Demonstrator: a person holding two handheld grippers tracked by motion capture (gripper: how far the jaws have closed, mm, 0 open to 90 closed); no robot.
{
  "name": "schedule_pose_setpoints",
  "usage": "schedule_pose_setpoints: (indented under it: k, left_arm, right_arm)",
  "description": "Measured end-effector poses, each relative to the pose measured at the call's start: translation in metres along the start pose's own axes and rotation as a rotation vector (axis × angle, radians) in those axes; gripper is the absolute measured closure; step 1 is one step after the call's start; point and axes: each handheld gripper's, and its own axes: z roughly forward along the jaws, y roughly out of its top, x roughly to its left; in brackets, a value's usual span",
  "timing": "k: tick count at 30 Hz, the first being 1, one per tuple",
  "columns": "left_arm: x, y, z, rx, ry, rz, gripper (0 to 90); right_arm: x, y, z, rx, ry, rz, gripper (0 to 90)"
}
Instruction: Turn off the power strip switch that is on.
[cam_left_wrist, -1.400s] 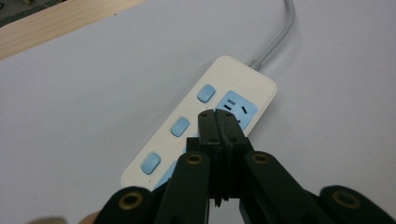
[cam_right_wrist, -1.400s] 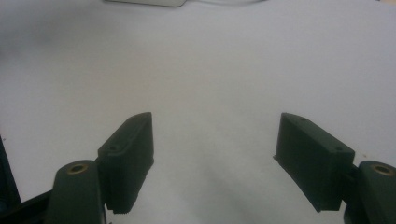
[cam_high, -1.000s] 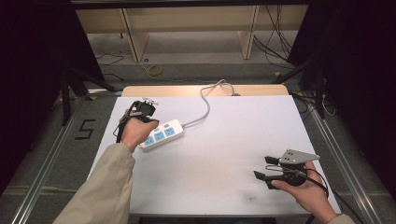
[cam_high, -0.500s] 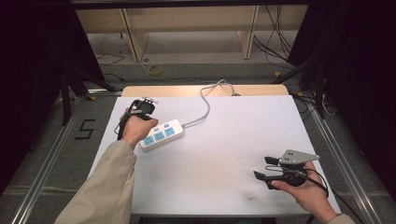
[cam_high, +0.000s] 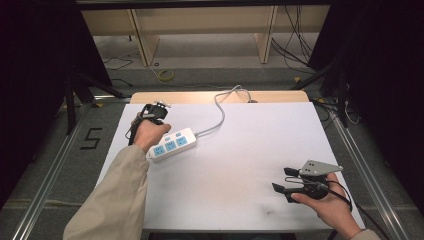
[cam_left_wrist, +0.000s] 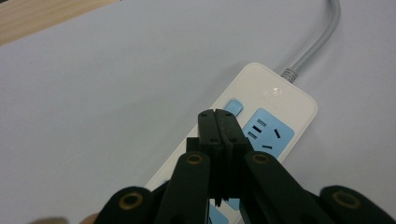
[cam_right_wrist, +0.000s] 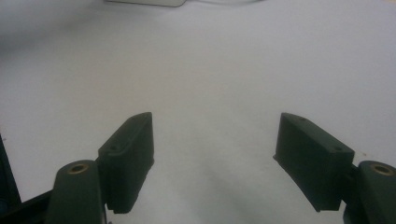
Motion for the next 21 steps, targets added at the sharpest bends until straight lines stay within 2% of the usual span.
schedule_pose_setpoints:
  k: [21]
  left_arm:
    - [0.007,0.001,0.013,0.041,0.012,-0.009,89.9]
  right_arm:
    - [0.0,0.0,0.001,-0.003,0.003,0.003,28.4]
